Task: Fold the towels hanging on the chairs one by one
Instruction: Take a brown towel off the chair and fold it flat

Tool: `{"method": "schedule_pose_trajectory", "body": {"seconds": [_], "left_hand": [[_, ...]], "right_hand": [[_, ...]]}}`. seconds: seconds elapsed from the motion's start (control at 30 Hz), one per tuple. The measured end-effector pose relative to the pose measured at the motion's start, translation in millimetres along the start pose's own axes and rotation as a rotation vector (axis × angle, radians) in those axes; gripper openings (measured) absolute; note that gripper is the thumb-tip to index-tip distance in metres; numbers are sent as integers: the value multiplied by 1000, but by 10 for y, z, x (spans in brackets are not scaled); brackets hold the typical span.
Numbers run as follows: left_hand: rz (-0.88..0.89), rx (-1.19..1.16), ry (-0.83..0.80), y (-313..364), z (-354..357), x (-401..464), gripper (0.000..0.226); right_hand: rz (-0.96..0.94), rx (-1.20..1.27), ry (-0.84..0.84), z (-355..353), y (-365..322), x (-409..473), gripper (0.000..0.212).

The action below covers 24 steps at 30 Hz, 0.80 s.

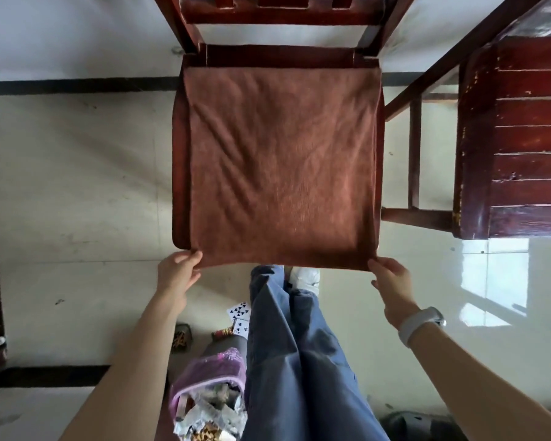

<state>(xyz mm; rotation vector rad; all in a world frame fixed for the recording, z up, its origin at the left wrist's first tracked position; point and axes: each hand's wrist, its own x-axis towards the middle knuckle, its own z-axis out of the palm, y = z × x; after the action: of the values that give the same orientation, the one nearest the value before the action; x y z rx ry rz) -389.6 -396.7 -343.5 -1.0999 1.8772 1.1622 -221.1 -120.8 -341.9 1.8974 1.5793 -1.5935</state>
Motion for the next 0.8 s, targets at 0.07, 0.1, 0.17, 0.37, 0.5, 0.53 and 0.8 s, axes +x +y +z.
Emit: {"method": "schedule_pose_trajectory", "body": {"seconds": [0.07, 0.1, 0.17, 0.37, 0.5, 0.53, 0.8], "left_hand": [[39, 8, -16, -98, 57, 23, 29], [50, -17, -37, -130, 71, 33, 29], [40, -100, -88, -156, 69, 59, 25], [33, -179, -196, -244, 8, 179, 17], [93, -56, -200, -239, -39, 80, 4], [93, -42, -210, -236, -64, 53, 6], [116, -107, -168, -89, -369, -214, 3]], "right_hand": [[-8, -53, -23, 32, 81, 41, 11], [-12, -50, -47, 46, 93, 54, 11], [-31, -39, -92, 83, 84, 87, 16], [-56, -45, -28, 129, 127, 153, 25], [-55, -13, -43, 84, 149, 28, 20], [-74, -15, -34, 60, 145, -7, 19], [-145, 50, 19, -155, -28, -215, 21]]}}
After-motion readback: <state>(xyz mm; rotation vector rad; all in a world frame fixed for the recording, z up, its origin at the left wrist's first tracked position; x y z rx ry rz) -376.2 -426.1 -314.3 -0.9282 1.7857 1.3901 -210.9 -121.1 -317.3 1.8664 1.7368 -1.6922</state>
